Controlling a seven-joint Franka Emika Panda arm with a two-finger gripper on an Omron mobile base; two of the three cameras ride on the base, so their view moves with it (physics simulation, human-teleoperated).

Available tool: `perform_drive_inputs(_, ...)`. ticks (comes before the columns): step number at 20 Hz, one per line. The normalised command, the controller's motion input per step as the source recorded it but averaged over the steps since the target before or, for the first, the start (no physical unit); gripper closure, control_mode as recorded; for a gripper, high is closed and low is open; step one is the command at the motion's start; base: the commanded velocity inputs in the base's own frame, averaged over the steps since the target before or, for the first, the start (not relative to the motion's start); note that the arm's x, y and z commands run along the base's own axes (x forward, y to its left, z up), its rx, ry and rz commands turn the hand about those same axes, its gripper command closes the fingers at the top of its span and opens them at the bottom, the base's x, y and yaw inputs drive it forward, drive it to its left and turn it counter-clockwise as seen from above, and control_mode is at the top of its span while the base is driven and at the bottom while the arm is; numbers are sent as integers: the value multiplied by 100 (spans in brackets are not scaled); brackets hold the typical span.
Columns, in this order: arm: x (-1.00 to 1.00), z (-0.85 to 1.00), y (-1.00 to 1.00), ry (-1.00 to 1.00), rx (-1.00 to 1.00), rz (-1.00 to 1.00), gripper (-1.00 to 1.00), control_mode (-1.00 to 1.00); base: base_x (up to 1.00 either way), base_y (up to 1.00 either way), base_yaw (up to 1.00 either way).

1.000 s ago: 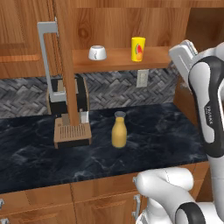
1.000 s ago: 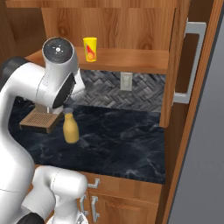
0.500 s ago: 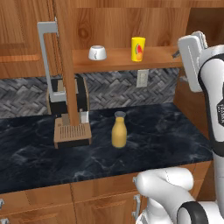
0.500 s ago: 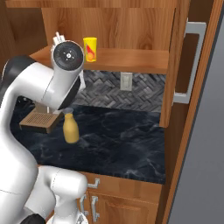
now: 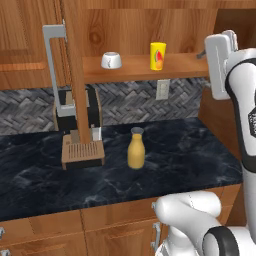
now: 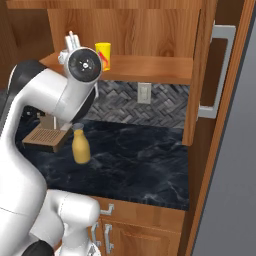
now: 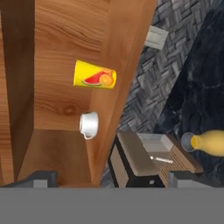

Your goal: There is a tray on the dining counter. Grab the cup, mug, and pitcher and place them on the tray. The pitcher may be placed next to the tray if it cannot fit the tray.

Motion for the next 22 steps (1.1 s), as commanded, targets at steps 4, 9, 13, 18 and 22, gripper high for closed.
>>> perform_drive_inputs(4,30,8,0,0,5,0,-100,-100,0,0,0)
perform_drive_inputs(9,29,1,0,0,3,0,-100,-100,0,0,0)
perform_drive_inputs(13,36,0,0,0,1,0,-100,-100,0,0,0)
perform_drive_inputs(18,36,0,0,0,1,0,-100,-100,0,0,0)
perform_drive_inputs(22,36,0,0,0,1,0,-100,-100,0,0,0)
